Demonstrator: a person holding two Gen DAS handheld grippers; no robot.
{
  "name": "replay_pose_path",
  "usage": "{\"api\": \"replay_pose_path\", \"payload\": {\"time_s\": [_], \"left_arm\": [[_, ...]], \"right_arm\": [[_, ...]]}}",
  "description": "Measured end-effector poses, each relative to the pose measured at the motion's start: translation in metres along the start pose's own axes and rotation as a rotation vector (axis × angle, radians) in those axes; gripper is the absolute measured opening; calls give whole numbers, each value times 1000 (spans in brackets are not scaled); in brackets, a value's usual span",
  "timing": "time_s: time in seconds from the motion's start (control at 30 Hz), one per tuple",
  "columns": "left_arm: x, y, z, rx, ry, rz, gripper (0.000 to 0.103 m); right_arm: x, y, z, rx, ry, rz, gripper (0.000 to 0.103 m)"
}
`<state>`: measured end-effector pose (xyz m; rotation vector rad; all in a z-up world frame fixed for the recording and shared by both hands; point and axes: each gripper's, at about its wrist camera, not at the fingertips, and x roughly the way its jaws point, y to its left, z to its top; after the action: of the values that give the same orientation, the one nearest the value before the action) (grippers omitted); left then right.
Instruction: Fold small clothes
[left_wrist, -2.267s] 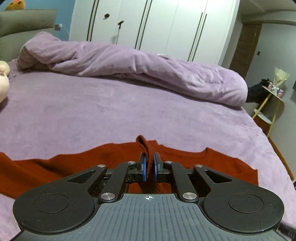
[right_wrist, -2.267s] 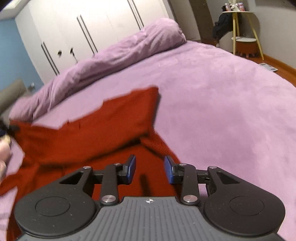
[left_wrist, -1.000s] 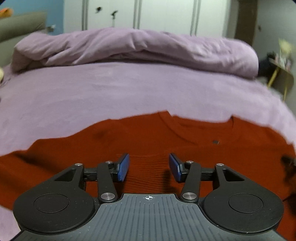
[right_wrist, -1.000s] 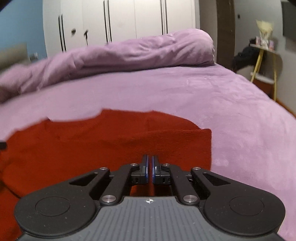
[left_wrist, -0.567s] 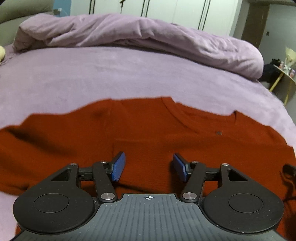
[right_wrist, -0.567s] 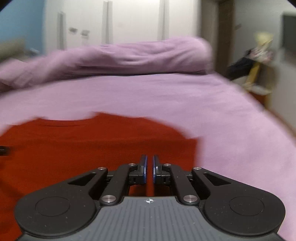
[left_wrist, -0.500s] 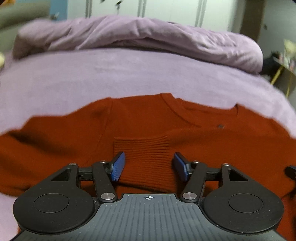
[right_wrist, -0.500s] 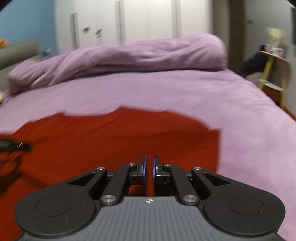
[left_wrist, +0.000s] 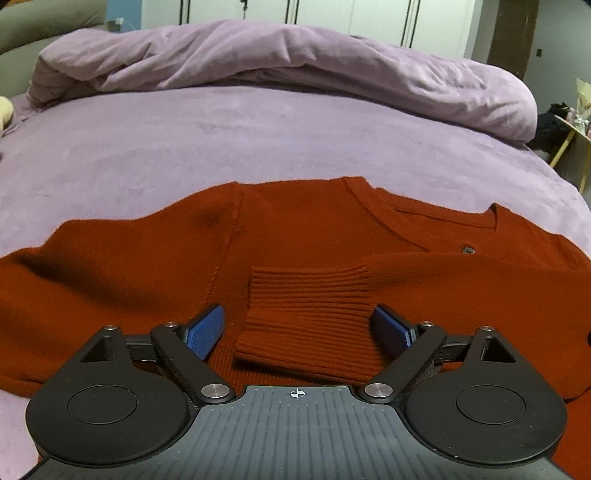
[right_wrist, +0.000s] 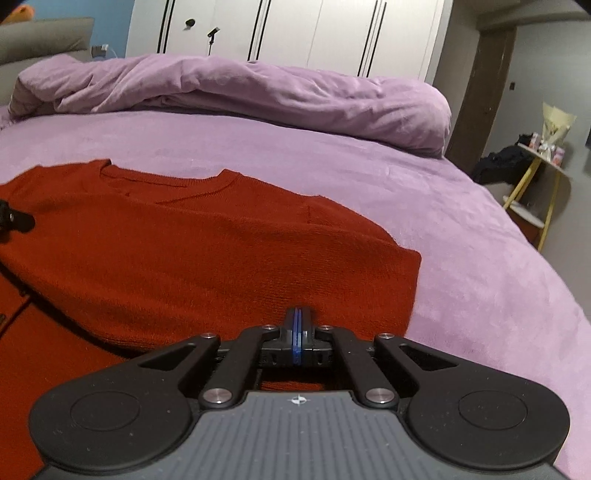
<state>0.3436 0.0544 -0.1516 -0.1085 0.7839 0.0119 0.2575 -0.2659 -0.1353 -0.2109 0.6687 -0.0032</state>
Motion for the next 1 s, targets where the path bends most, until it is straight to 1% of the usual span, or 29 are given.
{"api": "replay_pose_path", "payload": {"time_s": [0.1,0.17,0.23,0.27,0.3,0.33,0.37,0.4,0.43,0.5,0.63,0.67,0.7,0.73,0.77,0.8,0.83,0.87,0.9,0.93,0.97,1.0], "left_arm": [[-6,3,1,-9,19,10,92],[-13,8,1,-32,37,13,92],[-23,17,1,-52,52,7,90],[-31,25,0,-72,62,11,90],[-39,33,-2,-93,64,9,90],[-48,43,-4,-114,65,5,90],[-61,59,-8,-153,64,1,90],[-71,74,-13,-193,56,1,90],[-83,93,-18,-242,48,5,91],[-105,139,-32,-347,24,44,91],[-137,237,-57,-542,-33,203,89],[-141,263,-62,-610,-36,239,87],[-143,286,-68,-686,-46,252,83],[-143,309,-74,-761,-69,244,80],[-143,333,-81,-855,-106,210,72],[-142,350,-85,-930,-138,175,68],[-141,363,-88,-988,-165,143,67],[-137,377,-89,-1045,-188,111,61],[-133,388,-89,-1089,-198,100,57],[-130,396,-88,-1117,-209,87,57],[-125,404,-88,-1146,-230,57,56],[-123,413,-90,-1176,-247,34,52]], "right_arm": [[-2,6,0,-36,3,-15,0],[-1,9,2,-67,16,-26,0],[-8,17,3,-107,35,-53,4],[-17,22,4,-118,43,-77,13],[-27,26,2,-104,45,-87,29],[-42,27,-1,-66,42,-73,35],[-56,27,-5,-22,33,-46,42],[-73,25,-11,36,26,1,45],[-89,23,-19,89,24,46,46],[-111,23,-35,154,44,101,46],[-138,23,-64,244,108,132,46],[-142,23,-67,263,107,132,46],[-143,23,-69,274,105,131,46],[-143,23,-70,282,109,128,46],[-142,24,-68,290,119,122,46],[-141,25,-65,302,126,116,46],[-140,25,-63,317,130,118,46],[-140,24,-60,335,134,124,46],[-140,24,-59,352,138,126,46],[-140,24,-57,367,142,126,46],[-139,25,-55,378,149,125,46],[-138,27,-54,383,157,122,46]]}}
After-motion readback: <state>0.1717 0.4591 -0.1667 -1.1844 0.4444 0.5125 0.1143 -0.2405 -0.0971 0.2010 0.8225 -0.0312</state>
